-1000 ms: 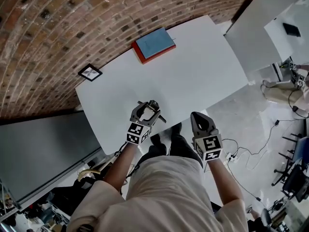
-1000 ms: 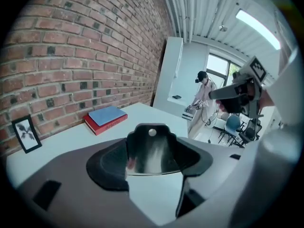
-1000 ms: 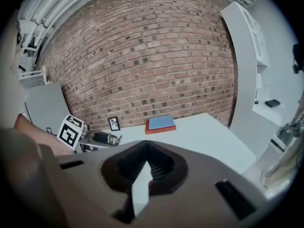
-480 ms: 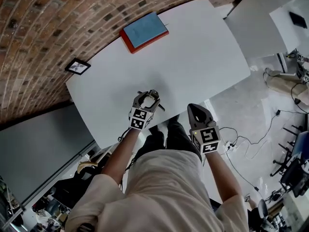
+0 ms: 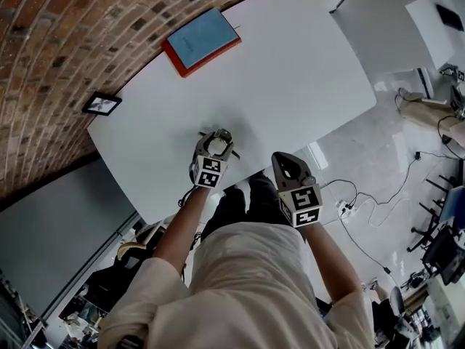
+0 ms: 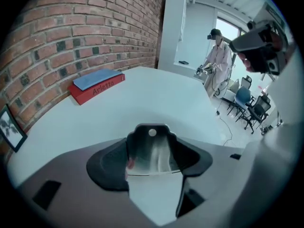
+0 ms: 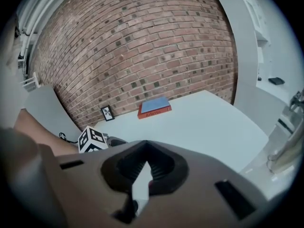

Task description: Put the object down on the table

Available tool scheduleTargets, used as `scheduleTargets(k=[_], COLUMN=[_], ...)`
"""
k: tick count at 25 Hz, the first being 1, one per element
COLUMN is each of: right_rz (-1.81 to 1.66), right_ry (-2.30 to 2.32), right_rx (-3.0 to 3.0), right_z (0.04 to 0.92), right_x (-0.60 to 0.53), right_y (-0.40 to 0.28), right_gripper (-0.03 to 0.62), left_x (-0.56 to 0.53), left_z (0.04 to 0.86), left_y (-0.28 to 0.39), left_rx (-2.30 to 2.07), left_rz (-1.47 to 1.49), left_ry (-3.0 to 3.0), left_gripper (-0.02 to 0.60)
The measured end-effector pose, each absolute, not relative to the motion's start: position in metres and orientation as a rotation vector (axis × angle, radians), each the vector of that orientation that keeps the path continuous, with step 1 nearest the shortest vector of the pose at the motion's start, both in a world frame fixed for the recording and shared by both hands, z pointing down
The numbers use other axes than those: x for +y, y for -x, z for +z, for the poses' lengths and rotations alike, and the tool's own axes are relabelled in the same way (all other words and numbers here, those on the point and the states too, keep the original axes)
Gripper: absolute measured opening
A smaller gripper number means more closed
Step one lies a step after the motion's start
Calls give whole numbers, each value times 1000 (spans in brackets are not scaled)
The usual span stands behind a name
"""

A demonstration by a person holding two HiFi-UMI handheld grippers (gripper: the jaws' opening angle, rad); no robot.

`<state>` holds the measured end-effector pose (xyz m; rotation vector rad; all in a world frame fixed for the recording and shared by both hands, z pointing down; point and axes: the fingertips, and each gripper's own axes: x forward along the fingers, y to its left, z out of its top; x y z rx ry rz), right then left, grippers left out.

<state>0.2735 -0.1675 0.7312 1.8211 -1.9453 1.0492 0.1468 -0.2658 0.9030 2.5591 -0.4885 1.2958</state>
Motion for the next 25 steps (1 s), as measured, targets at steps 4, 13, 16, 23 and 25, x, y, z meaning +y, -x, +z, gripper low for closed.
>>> scheduleTargets(k=[4, 13, 16, 23, 25], right_rz=[1074, 1074, 1083, 1052, 1042], right_ry=[-1812, -1792, -1788, -1759, -1742], right_rx=[-1938, -1943, -1948, -1987, -2012], right_z=[737, 743, 744, 735, 730], right_x=[-172, -177, -175, -176, -177], right_y=[-277, -282, -284, -287, -284], right_gripper=[2, 2, 2, 2, 2], left_x=[-267, -267, -267, -263, -264], left_z=[912, 933, 933, 912, 898], left_y=[-154, -157, -162, -168, -165], left_rx=[-459, -443, -446, -467, -485], left_rz=[1351, 1448, 1432, 1395, 1385], left_ry=[-2550, -2494, -2483, -2475, -2489], left_gripper=[276, 280, 309, 350, 350])
